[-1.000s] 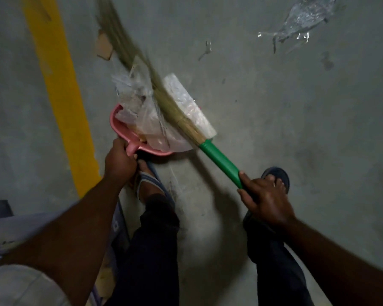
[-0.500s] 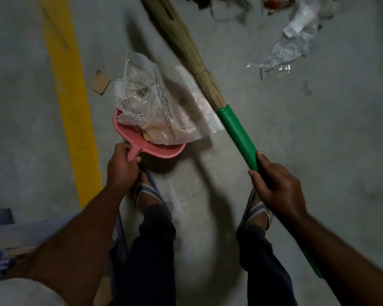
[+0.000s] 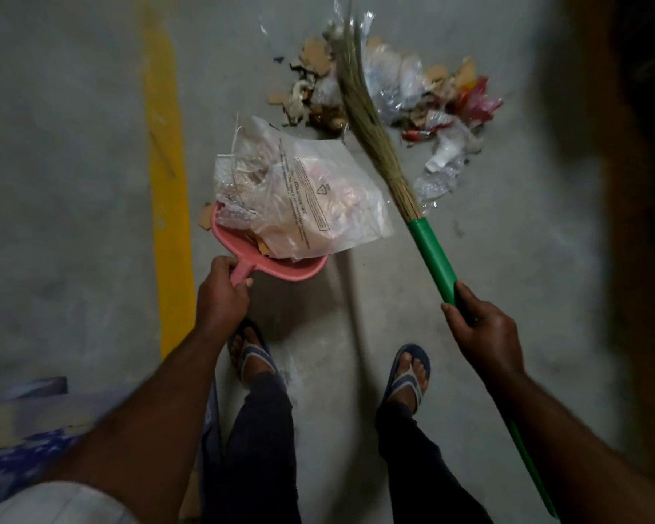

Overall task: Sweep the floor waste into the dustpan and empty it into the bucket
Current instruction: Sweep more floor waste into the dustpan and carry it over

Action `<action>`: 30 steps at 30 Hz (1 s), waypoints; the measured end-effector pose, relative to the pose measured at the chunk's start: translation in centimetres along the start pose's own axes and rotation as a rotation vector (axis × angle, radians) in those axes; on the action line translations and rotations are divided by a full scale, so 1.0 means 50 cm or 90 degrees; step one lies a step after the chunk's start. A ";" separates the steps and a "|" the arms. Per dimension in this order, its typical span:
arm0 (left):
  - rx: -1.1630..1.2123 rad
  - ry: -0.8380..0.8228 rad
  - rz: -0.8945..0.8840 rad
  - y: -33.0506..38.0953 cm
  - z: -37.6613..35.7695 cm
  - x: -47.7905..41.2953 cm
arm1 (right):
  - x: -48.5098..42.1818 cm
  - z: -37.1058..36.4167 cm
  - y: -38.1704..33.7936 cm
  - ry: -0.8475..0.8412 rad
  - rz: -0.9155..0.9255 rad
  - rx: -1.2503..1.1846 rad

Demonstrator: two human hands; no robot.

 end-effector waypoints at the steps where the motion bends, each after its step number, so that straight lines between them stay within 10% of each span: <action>1: 0.004 -0.002 -0.003 0.025 0.017 0.024 | 0.020 0.029 -0.008 -0.001 -0.003 0.002; 30: -0.115 -0.061 -0.385 0.627 0.408 0.446 | 0.598 0.444 -0.193 0.178 -0.144 -0.211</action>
Point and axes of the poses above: each hand's wrist, its own x-axis away from the middle knuckle, its own z-axis out of the back of the hand, y = z × x, the point moved 9 cm from there along -x, towards the middle knuckle, and after that the axes turned 14 degrees about -y, right-handed, at the moved point
